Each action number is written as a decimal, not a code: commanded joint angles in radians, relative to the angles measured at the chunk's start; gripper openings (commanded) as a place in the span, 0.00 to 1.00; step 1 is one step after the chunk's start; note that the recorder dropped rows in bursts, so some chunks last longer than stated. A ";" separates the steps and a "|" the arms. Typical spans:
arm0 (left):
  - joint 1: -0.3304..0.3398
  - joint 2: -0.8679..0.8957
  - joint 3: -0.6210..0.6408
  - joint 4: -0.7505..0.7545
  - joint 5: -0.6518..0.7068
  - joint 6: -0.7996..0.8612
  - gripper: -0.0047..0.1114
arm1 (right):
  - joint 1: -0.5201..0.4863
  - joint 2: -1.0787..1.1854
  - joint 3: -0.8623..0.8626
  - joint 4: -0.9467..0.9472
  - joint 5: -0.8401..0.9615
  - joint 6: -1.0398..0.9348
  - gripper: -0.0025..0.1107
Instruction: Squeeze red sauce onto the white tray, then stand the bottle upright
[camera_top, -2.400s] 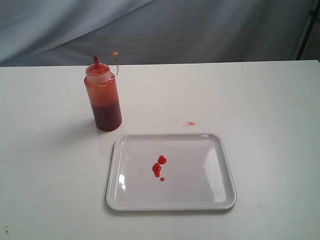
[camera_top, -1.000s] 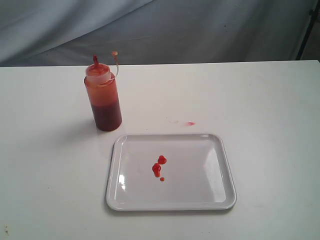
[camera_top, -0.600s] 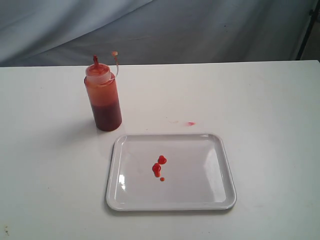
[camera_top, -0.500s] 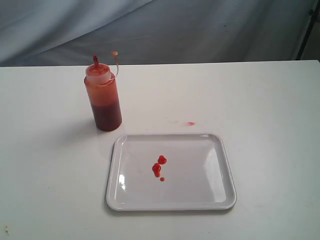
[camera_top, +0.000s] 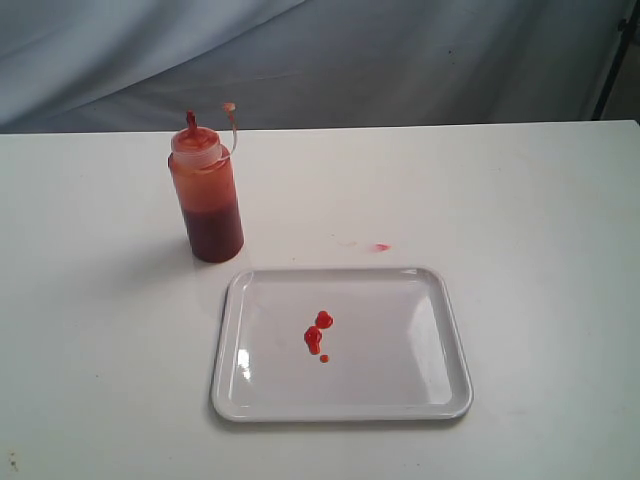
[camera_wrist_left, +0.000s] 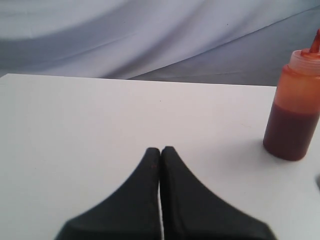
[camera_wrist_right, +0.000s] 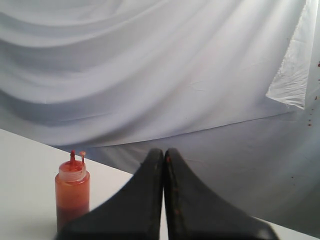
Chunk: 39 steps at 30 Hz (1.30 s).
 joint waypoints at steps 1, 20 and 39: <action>0.001 -0.004 0.004 0.003 -0.004 -0.011 0.05 | -0.008 -0.005 0.005 -0.001 -0.001 -0.001 0.02; -0.010 -0.004 0.004 0.003 -0.004 -0.011 0.05 | -0.008 -0.005 0.005 -0.001 -0.001 -0.001 0.02; -0.010 -0.004 0.004 0.003 -0.004 -0.011 0.05 | -0.140 -0.273 0.005 -0.001 0.002 -0.001 0.02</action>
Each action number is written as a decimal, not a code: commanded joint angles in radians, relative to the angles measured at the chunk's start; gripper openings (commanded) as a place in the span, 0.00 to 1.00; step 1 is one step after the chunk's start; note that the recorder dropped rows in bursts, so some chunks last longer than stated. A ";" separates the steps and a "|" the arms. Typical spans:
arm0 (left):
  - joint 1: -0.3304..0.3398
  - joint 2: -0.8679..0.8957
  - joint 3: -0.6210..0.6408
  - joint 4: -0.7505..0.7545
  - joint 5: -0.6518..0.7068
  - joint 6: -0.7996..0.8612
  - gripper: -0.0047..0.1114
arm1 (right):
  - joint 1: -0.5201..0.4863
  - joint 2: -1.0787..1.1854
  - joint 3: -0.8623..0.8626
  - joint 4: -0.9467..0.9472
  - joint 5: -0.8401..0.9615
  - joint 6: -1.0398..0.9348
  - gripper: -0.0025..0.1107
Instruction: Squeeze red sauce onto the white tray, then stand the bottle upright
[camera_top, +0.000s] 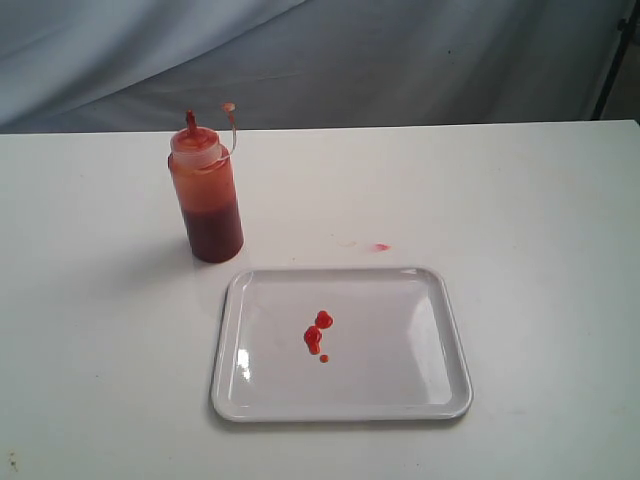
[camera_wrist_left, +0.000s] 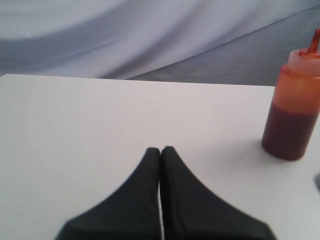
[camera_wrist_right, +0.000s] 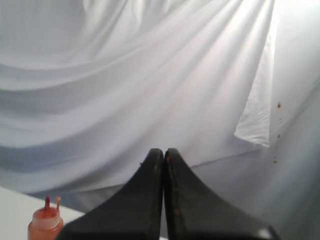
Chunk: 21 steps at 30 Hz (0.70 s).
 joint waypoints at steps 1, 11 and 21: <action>-0.008 -0.004 0.004 0.002 -0.004 -0.011 0.05 | -0.069 -0.126 0.001 -0.001 -0.001 -0.001 0.02; -0.008 -0.004 0.004 0.002 -0.004 -0.011 0.05 | -0.208 -0.381 0.001 -0.001 -0.001 -0.001 0.02; -0.008 -0.004 0.004 0.002 -0.004 -0.011 0.05 | -0.224 -0.381 0.001 -0.001 -0.042 -0.001 0.02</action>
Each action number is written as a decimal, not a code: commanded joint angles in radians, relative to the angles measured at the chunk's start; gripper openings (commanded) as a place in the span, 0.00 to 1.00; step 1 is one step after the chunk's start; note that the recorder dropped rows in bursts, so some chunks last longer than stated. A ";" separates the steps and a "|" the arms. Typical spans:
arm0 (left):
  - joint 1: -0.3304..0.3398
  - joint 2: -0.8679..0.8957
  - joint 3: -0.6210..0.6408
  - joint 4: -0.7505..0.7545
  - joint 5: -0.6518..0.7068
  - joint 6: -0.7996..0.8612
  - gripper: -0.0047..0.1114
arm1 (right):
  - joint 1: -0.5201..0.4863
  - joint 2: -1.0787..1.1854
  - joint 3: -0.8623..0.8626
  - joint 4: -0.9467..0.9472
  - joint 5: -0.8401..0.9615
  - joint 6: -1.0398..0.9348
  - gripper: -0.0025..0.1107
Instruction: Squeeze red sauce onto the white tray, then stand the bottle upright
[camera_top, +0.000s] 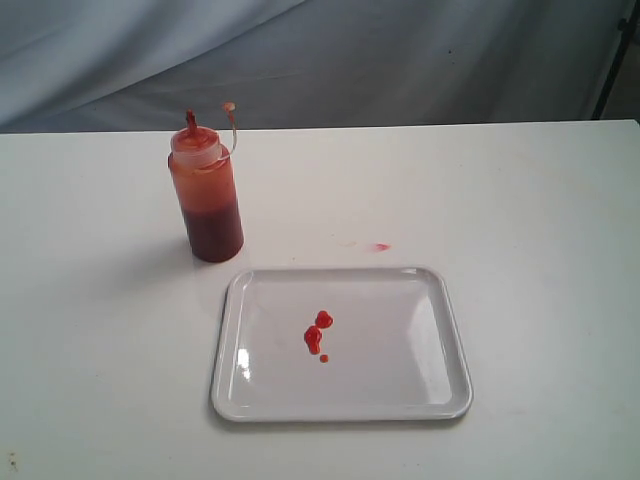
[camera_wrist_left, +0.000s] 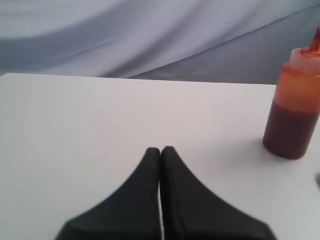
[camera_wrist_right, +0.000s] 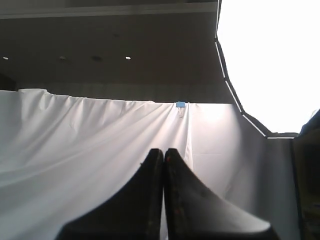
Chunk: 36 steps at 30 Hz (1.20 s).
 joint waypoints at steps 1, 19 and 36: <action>-0.008 -0.004 0.004 0.000 -0.008 -0.011 0.05 | -0.006 -0.002 0.001 -0.001 -0.013 -0.001 0.02; -0.008 -0.004 0.004 0.000 -0.008 -0.011 0.05 | -0.006 -0.002 0.146 -0.010 -0.050 -0.001 0.02; -0.008 -0.004 0.004 0.000 -0.008 -0.011 0.05 | -0.006 -0.002 0.466 -0.110 -0.035 -0.001 0.02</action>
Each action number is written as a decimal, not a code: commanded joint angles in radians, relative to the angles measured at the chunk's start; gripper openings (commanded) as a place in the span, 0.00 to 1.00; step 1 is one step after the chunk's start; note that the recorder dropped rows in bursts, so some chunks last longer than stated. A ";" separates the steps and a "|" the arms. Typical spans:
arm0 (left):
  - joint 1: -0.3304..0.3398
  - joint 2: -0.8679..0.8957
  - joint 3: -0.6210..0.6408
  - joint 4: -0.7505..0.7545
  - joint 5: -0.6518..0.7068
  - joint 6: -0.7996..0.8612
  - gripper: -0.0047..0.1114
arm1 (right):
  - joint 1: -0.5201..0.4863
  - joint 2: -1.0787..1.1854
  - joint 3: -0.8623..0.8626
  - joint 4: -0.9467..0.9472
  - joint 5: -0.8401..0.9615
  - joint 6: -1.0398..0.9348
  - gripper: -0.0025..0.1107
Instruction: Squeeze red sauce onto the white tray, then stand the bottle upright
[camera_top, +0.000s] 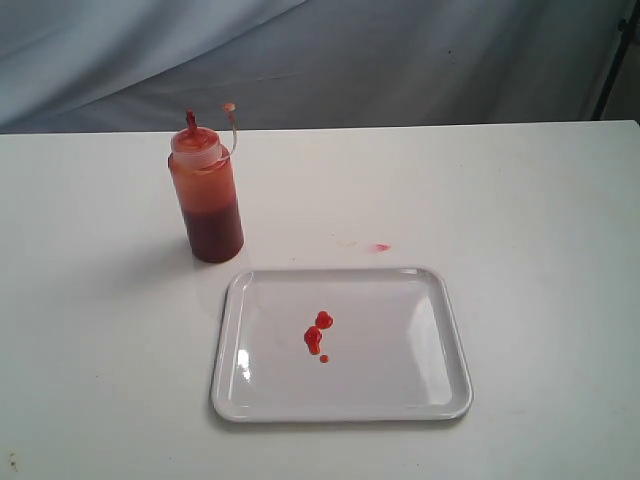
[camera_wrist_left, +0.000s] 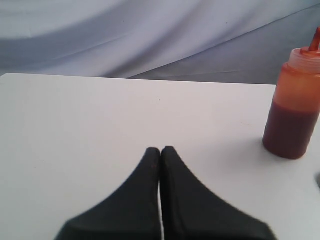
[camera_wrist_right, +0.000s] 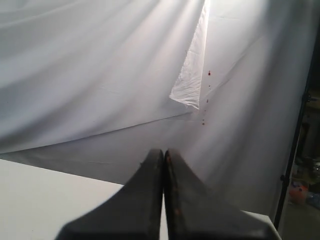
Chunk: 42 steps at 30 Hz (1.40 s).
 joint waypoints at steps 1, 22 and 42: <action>-0.008 -0.004 0.004 0.000 -0.008 -0.011 0.05 | -0.006 -0.004 0.008 -0.010 -0.007 -0.001 0.02; -0.008 -0.004 0.004 0.000 -0.008 -0.011 0.05 | -0.006 -0.004 0.086 -0.025 0.066 -0.001 0.02; -0.008 -0.004 0.004 0.000 -0.008 -0.011 0.05 | -0.006 -0.004 0.086 -0.033 0.083 -0.001 0.02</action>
